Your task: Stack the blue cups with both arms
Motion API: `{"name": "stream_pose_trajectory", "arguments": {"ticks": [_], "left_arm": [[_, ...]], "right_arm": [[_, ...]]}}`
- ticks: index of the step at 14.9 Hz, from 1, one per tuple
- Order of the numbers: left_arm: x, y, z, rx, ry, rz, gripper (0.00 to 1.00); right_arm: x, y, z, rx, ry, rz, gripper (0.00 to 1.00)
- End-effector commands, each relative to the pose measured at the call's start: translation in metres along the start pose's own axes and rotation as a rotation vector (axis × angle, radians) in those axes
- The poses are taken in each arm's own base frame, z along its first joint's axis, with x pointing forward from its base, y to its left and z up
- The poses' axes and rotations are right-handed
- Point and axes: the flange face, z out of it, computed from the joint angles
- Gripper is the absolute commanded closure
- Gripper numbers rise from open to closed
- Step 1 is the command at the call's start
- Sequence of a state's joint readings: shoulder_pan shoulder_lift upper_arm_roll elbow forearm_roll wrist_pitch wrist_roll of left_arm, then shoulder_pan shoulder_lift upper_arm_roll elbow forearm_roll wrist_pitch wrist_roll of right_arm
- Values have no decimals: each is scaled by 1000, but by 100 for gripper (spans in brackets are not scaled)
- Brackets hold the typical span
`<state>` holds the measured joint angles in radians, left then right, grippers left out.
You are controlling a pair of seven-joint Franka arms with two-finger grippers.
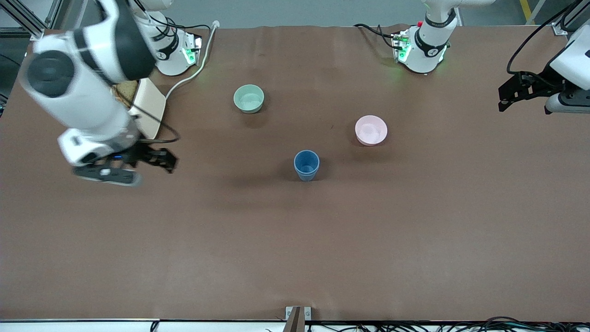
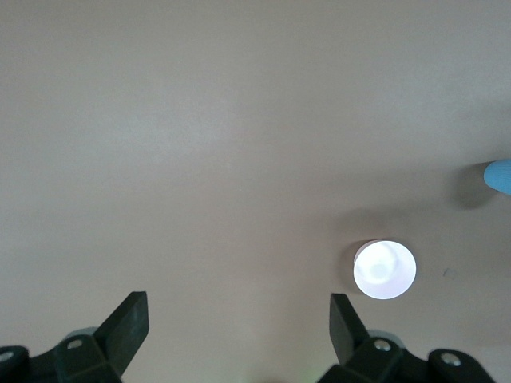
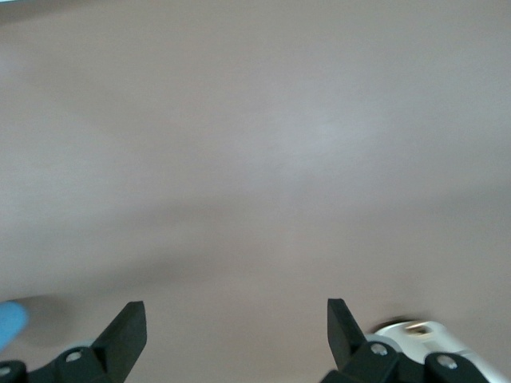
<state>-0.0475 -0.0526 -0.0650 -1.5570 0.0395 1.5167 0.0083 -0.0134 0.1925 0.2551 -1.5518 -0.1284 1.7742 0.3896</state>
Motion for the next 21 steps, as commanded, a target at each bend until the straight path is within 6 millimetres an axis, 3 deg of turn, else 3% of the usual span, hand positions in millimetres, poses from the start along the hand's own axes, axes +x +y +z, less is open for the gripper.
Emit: {"name": "stream_pose_trajectory", "arguments": {"ticks": [1, 4, 7, 12, 16, 21], "left_arm": [[-5, 0, -6, -18, 15, 3, 0], [-5, -3, -20, -17, 44, 5, 0], [-5, -4, -20, -18, 40, 6, 0], [-5, -3, -20, -18, 34, 5, 0], [-4, -2, -16, -29, 22, 1, 0], [-3, -1, -9, -67, -8, -82, 0]], "right_arm": [[-3, 72, -9, -2, -41, -52, 0], [-15, 149, -32, 70, -97, -82, 0], [-34, 178, -58, 71, -108, -82, 0], [-54, 199, -90, 76, -91, -122, 0], [-60, 201, -103, 77, -106, -121, 0], [-59, 200, -104, 78, -106, -121, 0]]}}
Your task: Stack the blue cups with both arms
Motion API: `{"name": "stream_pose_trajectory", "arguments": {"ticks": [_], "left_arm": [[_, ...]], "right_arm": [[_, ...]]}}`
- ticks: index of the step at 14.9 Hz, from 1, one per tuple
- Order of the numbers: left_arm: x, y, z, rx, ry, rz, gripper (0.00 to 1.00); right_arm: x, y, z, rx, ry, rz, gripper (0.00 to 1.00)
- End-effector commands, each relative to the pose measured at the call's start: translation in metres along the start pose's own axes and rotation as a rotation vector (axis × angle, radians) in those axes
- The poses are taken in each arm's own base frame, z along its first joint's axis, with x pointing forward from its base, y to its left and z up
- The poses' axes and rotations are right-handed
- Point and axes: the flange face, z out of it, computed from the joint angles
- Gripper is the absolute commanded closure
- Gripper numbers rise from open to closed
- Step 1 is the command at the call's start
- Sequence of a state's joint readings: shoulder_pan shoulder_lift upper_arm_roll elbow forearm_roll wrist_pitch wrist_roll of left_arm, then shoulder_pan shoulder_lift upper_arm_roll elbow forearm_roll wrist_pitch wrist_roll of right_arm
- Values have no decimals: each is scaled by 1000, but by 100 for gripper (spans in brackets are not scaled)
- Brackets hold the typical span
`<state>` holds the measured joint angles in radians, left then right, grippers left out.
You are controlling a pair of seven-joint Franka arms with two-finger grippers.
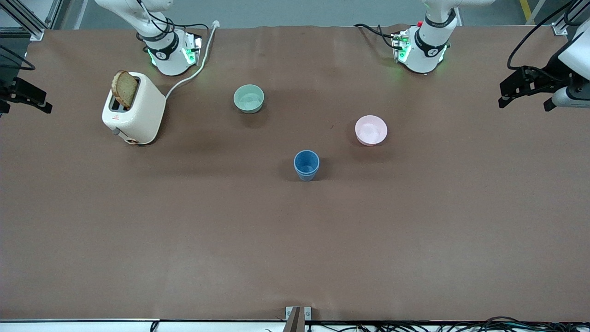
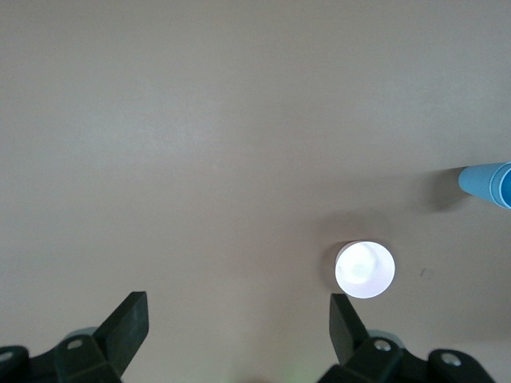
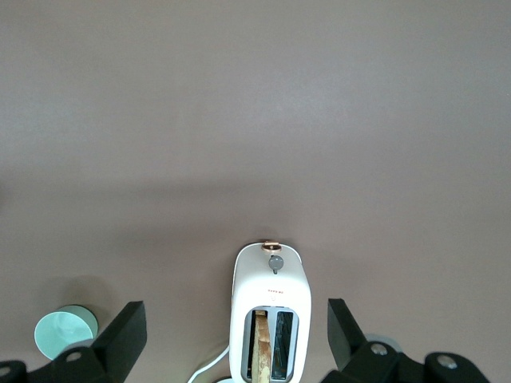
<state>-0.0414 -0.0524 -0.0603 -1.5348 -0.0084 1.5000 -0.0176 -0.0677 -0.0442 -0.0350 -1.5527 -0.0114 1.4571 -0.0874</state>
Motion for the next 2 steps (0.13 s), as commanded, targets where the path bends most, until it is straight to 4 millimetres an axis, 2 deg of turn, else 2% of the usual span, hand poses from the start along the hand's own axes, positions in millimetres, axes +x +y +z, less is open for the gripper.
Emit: {"name": "stream_pose_trajectory", "arguments": {"ticks": [1, 2], "left_arm": [[-1, 1, 0, -18, -14, -81, 0], [-1, 2, 2, -18, -17, -90, 0]], "right_arm": [[-5, 0, -7, 24, 12, -11, 0], [-4, 1, -7, 23, 14, -9, 0]]}}
